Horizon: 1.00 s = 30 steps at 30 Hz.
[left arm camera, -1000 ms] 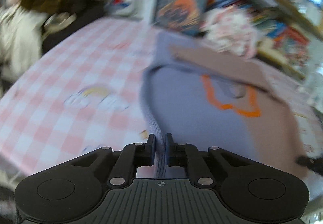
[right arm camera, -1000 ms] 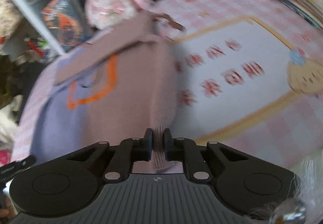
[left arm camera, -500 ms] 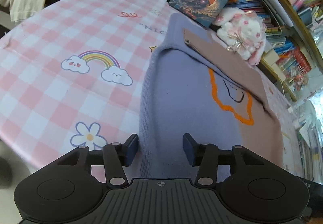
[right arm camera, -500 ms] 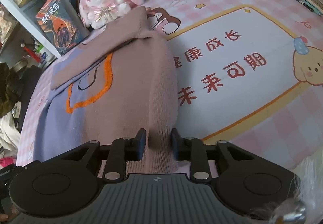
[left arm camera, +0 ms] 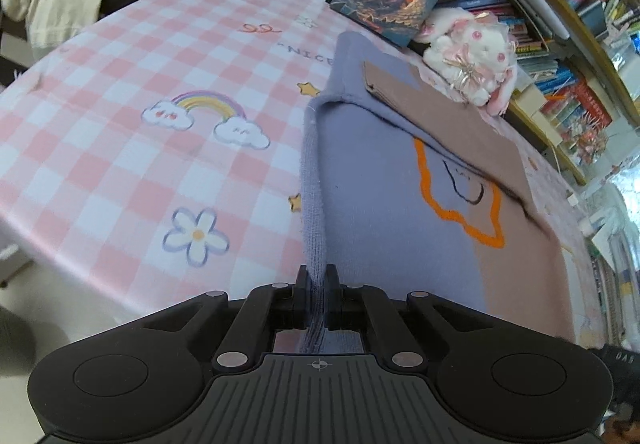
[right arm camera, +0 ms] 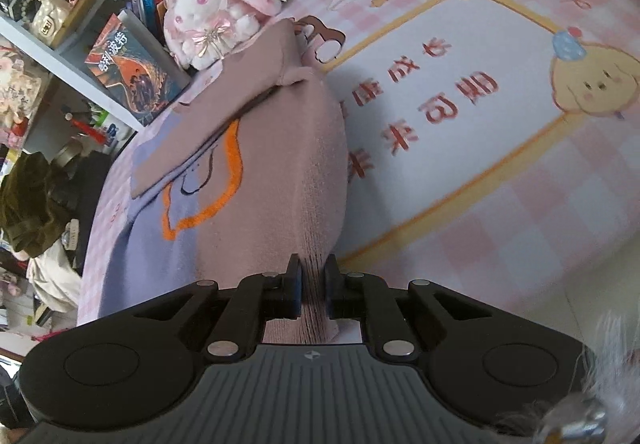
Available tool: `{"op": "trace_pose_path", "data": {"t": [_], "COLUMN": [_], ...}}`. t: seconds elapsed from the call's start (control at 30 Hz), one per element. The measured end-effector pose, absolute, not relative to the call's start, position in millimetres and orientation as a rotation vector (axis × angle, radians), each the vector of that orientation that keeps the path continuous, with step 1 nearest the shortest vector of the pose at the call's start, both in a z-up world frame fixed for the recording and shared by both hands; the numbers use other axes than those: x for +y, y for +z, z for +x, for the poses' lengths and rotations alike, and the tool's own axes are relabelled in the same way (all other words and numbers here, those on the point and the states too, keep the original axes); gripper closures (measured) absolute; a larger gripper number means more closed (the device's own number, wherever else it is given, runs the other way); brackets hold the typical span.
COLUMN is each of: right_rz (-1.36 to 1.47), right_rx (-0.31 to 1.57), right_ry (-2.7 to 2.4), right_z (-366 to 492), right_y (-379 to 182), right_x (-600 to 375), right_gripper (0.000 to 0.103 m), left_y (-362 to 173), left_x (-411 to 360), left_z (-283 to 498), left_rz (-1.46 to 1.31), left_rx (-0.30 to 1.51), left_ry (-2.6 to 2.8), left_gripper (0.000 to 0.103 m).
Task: Fold clothes
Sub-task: 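Grasp the lavender hem with the left gripper while the right gripper holds the mauve hem, then lift both hems and fold them over toward the collar with both grippers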
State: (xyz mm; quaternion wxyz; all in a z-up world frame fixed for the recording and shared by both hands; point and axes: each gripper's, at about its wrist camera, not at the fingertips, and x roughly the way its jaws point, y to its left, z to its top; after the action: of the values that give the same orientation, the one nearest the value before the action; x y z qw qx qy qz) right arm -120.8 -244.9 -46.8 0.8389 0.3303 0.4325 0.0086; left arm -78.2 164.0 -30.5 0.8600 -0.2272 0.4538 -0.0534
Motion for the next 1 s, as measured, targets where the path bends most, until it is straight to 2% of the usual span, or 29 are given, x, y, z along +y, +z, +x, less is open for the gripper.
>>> {"op": "trace_pose_path", "data": {"t": [0.43, 0.67, 0.83, 1.0], "right_rz": [0.764, 0.797, 0.872, 0.958], "right_rx": [1.017, 1.095, 1.048, 0.851], "right_ry": [0.033, 0.053, 0.093, 0.140], "right_z": [-192.8, -206.8, -196.5, -168.2], "right_y": [-56.0, -57.4, -41.7, -4.7], "right_x": [-262.1, -267.6, -269.6, -276.0], "right_gripper": [0.094, 0.094, 0.094, 0.094], "left_y": [-41.6, -40.7, -17.0, 6.6], "left_x": [174.0, 173.7, 177.9, 186.1], "left_z": [-150.4, -160.0, -143.9, -108.0], "left_rz": [-0.552, -0.540, -0.650, -0.813], "left_rx": [1.020, 1.034, 0.916, 0.749], "left_ry": [-0.103, -0.131, -0.213, -0.265], "left_gripper": [0.099, 0.099, 0.099, 0.099]}}
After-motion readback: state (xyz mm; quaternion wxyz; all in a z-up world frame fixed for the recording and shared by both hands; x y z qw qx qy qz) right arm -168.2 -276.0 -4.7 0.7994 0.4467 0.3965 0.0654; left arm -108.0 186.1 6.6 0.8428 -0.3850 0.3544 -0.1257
